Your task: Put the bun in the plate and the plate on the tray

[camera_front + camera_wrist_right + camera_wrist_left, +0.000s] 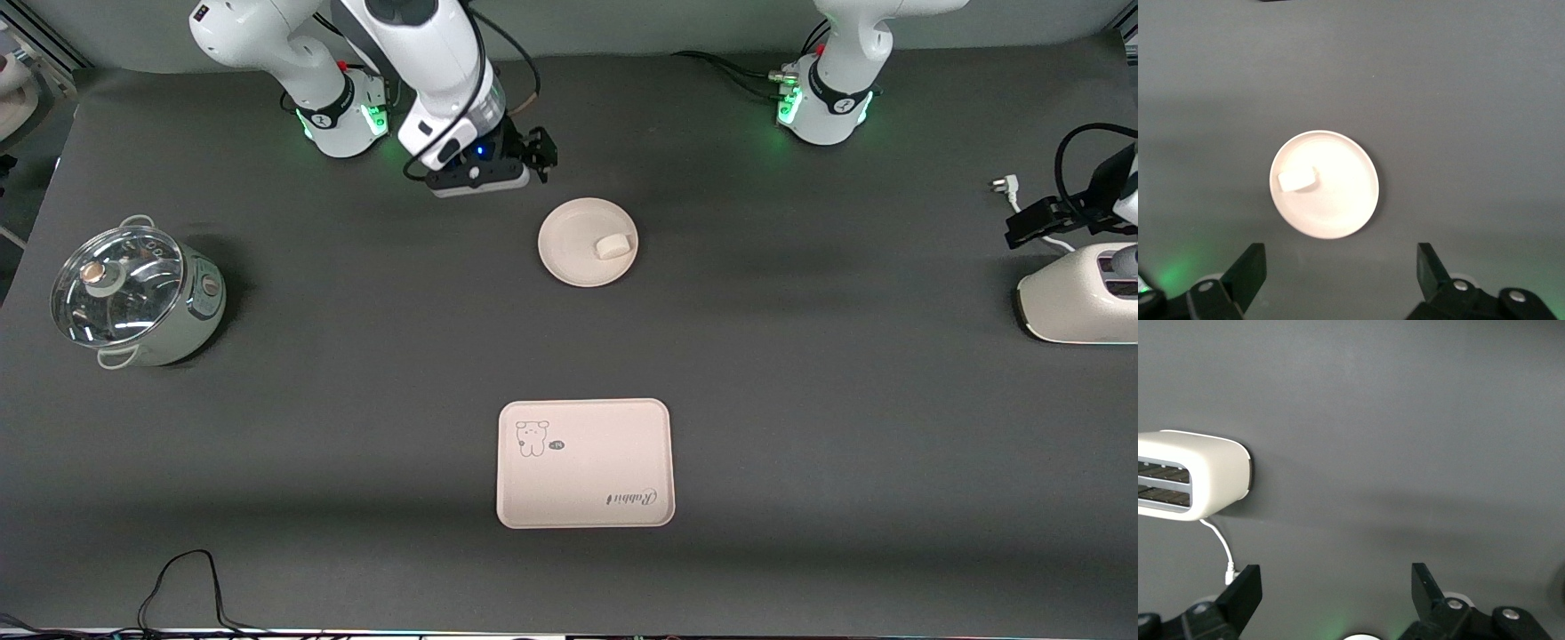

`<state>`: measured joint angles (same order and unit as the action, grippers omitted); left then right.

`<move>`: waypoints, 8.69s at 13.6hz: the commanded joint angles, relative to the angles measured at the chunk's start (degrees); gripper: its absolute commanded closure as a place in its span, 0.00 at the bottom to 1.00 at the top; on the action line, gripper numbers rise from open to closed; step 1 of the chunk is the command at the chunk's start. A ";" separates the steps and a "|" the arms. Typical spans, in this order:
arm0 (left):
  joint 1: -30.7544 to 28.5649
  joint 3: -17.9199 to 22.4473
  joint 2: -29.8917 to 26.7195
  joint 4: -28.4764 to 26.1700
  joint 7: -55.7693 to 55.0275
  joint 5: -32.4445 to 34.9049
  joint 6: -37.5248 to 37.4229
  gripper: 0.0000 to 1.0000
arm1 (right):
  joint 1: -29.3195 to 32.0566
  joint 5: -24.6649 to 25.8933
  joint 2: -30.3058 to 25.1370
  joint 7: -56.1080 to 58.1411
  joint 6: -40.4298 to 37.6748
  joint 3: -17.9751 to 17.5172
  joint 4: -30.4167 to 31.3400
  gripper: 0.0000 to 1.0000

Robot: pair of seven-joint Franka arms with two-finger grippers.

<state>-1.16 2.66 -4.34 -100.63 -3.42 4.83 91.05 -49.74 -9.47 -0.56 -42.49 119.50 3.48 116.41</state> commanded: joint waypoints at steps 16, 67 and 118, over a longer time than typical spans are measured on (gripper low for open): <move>-0.43 -1.96 9.09 9.83 7.65 -0.62 -3.60 0.00 | -7.03 -0.73 20.86 -6.37 54.61 -0.06 22.29 0.00; 1.95 -4.51 9.18 11.24 5.53 -0.62 -8.00 0.00 | 18.45 -7.93 58.21 13.23 20.32 0.47 -53.39 1.00; 1.86 -3.98 -0.23 5.97 0.78 -0.70 -6.06 0.00 | 49.30 9.38 3.11 42.93 -30.47 -0.76 -26.49 0.00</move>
<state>0.60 -1.46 -3.57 -94.31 -1.94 4.63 84.79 -0.85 -1.43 3.68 -0.31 87.96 3.27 88.76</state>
